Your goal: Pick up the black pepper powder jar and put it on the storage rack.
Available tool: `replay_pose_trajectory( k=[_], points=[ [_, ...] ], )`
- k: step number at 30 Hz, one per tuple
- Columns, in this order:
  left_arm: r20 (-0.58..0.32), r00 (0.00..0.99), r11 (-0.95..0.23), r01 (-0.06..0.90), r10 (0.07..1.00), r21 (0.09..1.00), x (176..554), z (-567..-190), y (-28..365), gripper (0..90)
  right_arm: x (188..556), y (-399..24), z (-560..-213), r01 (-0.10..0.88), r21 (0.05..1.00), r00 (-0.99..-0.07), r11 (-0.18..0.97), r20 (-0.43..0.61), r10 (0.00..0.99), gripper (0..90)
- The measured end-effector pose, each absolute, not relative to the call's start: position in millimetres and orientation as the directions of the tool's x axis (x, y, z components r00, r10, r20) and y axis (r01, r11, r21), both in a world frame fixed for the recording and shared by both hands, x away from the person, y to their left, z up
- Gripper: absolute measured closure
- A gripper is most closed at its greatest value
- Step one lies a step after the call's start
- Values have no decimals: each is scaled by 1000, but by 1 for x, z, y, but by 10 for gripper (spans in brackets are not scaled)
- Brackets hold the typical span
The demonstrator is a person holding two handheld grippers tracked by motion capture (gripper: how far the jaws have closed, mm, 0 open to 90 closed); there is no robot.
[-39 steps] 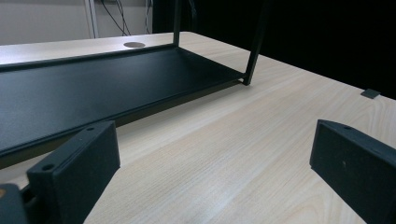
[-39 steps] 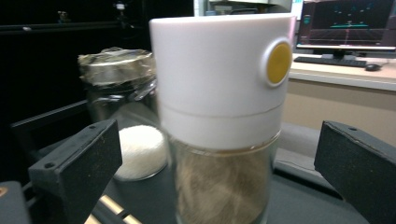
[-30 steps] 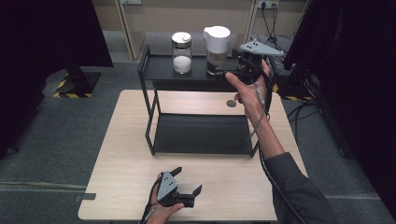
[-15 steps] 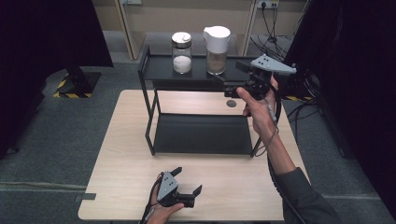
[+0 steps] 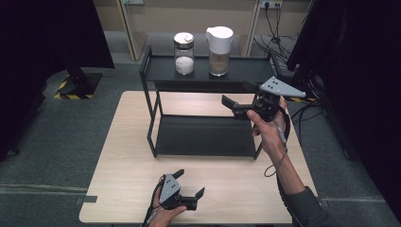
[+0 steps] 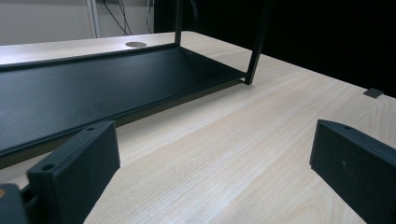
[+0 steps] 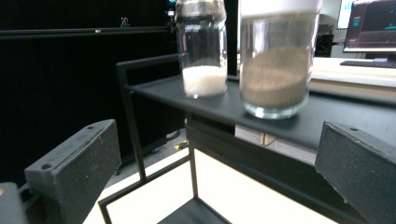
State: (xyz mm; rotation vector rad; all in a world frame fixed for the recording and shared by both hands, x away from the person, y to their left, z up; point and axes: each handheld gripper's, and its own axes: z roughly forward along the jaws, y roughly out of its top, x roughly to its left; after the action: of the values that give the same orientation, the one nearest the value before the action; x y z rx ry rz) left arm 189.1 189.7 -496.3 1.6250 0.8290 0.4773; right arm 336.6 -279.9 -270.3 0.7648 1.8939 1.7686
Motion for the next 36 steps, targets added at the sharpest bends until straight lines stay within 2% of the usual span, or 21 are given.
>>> replay_pose_trajectory(
  k=[36],
  points=[
    [-130,657,-55,254,743,966,189,-497,189,6,295,-305,-353,110,992,-770,57,49,636,5]
  ],
)
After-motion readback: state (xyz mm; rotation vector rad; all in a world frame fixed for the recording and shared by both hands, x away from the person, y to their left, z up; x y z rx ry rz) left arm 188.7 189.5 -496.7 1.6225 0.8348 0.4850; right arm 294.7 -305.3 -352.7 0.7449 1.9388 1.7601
